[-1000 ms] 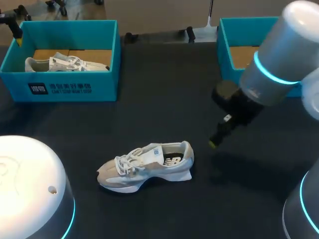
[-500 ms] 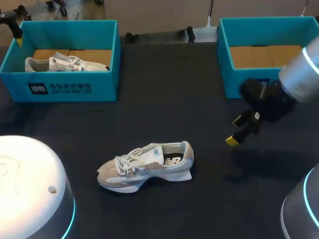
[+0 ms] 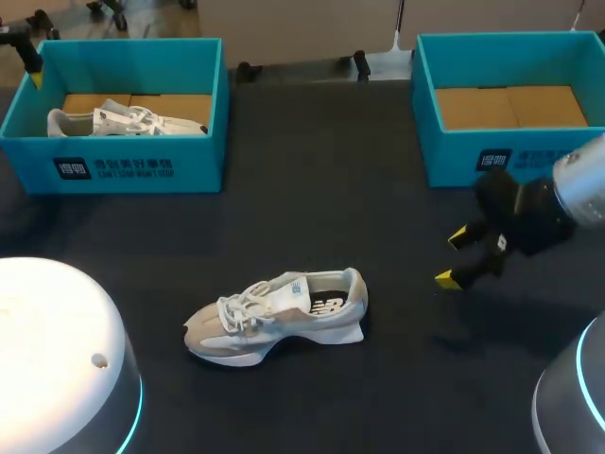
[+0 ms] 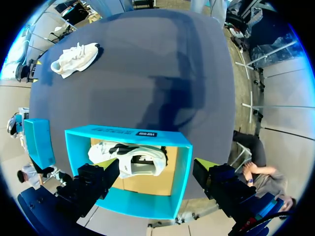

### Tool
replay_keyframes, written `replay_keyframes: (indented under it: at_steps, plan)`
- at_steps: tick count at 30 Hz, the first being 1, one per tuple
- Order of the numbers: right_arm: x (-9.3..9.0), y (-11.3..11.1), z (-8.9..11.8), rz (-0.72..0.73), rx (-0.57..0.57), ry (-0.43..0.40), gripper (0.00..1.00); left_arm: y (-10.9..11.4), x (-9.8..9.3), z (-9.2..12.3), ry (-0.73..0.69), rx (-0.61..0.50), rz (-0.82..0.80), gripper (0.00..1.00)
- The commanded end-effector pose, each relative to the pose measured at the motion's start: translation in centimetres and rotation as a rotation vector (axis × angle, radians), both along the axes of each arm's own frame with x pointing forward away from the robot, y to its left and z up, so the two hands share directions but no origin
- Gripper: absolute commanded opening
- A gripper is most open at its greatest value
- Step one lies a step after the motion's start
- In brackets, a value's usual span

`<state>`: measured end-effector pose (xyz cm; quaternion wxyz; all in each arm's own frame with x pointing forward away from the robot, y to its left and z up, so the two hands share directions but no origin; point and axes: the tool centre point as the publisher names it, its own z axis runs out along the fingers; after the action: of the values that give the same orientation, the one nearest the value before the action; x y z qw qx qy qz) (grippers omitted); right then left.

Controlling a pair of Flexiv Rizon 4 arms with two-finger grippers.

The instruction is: Take the shoe out of the shoebox, open the shoe tongue, remove and reinsert the insole, then place the shoe into the shoebox

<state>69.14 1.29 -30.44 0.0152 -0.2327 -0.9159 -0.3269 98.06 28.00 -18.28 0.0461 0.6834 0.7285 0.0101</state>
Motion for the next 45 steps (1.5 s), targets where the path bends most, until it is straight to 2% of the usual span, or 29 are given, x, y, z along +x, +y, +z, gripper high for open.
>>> replay_keyframes:
  at_steps: [1, 7, 11, 19, 20, 31, 39, 45]
  plan:
    - [-0.6, 0.0, -0.6, -0.021, 0.128, -0.094, 1.00, 0.0, -0.1, 0.0, -0.002, 0.002, 0.000, 1.00]
    - [-0.5, 0.1, -1.1, 0.015, 0.122, -0.144, 1.00, 0.0, -0.1, 0.0, -0.002, 0.002, 0.000, 1.00]
    - [-0.3, 0.0, -2.2, 0.024, 0.131, -0.163, 1.00, 0.0, -0.1, 0.0, -0.002, 0.002, 0.000, 1.00]
    - [0.7, -1.7, -3.7, 0.063, 0.263, -0.259, 1.00, 0.0, -0.1, 0.0, -0.002, 0.002, 0.000, 1.00]
    - [0.6, -2.1, -3.8, 0.072, 0.292, -0.264, 1.00, 0.0, -0.1, 0.0, -0.002, 0.002, 0.000, 1.00]
    - [0.6, -2.1, -3.8, 0.072, 0.292, -0.264, 1.00, 0.0, -0.1, 0.0, -0.002, 0.002, 0.000, 1.00]
    - [1.4, -1.6, -6.2, 0.172, 0.408, -0.331, 1.00, 0.0, -0.1, 0.0, -0.002, 0.002, 0.000, 1.00]
    - [2.0, -1.6, -7.1, 0.211, 0.428, -0.362, 1.00, 0.0, -0.1, 0.0, -0.002, 0.002, 0.000, 1.00]
